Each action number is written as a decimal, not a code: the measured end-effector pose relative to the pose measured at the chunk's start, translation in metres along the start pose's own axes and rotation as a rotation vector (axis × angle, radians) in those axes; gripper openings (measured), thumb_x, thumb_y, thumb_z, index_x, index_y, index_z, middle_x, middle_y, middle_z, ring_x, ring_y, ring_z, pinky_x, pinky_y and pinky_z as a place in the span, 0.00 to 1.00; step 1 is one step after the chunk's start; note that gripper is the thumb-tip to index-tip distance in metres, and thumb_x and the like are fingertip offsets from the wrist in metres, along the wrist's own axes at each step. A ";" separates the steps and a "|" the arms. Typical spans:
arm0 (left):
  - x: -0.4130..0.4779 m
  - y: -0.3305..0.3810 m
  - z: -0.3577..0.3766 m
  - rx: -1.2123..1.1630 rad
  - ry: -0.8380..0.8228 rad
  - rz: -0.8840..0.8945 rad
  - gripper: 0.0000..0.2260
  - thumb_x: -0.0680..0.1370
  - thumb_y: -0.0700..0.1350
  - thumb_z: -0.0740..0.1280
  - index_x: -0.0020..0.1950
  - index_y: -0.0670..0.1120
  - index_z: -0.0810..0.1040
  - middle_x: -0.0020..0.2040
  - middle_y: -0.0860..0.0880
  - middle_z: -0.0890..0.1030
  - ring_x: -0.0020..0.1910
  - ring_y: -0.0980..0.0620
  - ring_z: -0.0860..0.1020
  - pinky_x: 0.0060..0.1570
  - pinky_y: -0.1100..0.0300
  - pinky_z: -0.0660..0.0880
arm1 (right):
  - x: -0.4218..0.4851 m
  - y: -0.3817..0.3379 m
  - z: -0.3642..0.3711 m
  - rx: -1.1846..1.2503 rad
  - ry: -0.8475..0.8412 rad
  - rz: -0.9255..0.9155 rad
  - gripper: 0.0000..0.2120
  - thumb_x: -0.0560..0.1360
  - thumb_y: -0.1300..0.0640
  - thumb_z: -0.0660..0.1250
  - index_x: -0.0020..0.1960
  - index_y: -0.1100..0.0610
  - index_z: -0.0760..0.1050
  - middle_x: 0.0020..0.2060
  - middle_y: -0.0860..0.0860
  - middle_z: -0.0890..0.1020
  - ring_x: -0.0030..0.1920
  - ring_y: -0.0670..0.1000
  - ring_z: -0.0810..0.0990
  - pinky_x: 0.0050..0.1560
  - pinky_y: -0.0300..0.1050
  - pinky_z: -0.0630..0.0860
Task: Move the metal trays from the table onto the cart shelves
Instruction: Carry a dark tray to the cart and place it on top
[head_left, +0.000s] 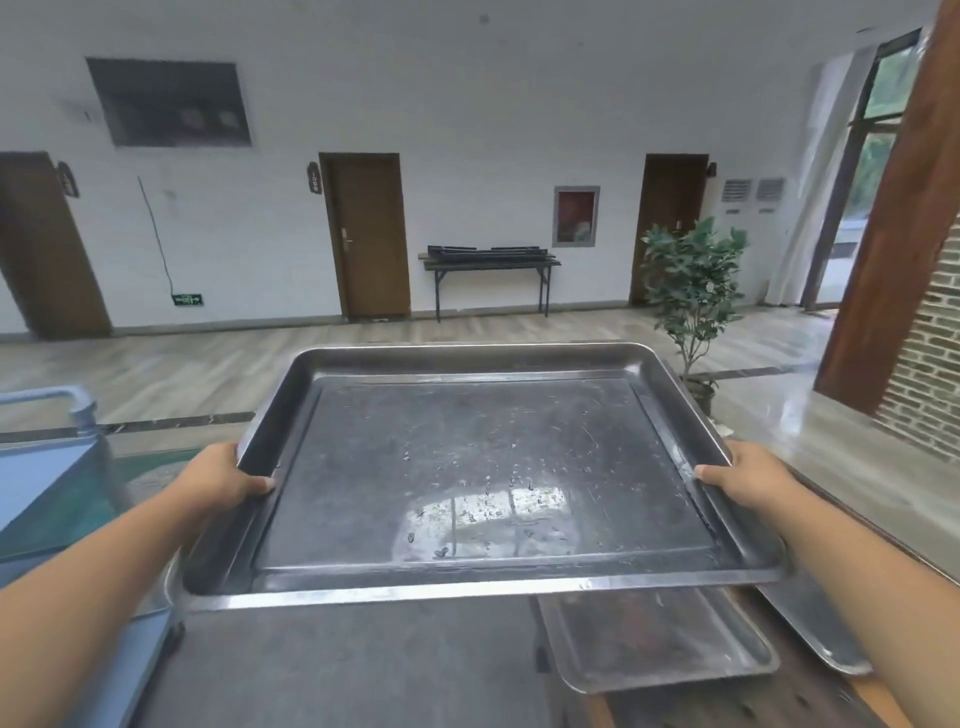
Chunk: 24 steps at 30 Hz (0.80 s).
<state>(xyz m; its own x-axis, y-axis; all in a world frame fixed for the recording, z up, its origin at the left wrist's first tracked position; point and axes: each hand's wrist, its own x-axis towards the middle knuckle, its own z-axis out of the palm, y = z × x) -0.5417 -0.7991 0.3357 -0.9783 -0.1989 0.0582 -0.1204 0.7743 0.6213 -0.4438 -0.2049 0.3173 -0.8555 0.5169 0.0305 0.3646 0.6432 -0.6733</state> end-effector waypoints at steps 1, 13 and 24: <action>0.013 0.002 0.005 0.002 0.009 -0.007 0.15 0.69 0.42 0.78 0.51 0.39 0.79 0.43 0.42 0.81 0.40 0.44 0.78 0.43 0.54 0.71 | 0.017 -0.005 0.007 0.005 -0.008 -0.010 0.09 0.73 0.55 0.74 0.50 0.58 0.80 0.44 0.59 0.84 0.45 0.59 0.82 0.49 0.48 0.76; 0.143 0.008 0.032 0.048 0.092 -0.119 0.16 0.68 0.41 0.79 0.52 0.39 0.79 0.43 0.43 0.80 0.40 0.43 0.78 0.43 0.53 0.71 | 0.191 -0.081 0.082 -0.024 -0.106 -0.092 0.08 0.73 0.53 0.73 0.48 0.57 0.80 0.43 0.58 0.83 0.45 0.58 0.81 0.49 0.48 0.76; 0.270 -0.027 0.031 0.055 0.085 -0.160 0.16 0.69 0.41 0.79 0.53 0.41 0.79 0.46 0.41 0.83 0.45 0.41 0.80 0.48 0.52 0.75 | 0.284 -0.160 0.176 -0.020 -0.170 -0.087 0.08 0.74 0.55 0.73 0.47 0.59 0.79 0.41 0.57 0.83 0.40 0.57 0.81 0.43 0.47 0.74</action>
<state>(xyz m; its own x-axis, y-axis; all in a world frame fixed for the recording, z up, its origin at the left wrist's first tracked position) -0.8081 -0.8550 0.3100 -0.9283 -0.3706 0.0294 -0.2848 0.7599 0.5843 -0.8094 -0.2603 0.3039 -0.9331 0.3575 -0.0385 0.2928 0.6931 -0.6587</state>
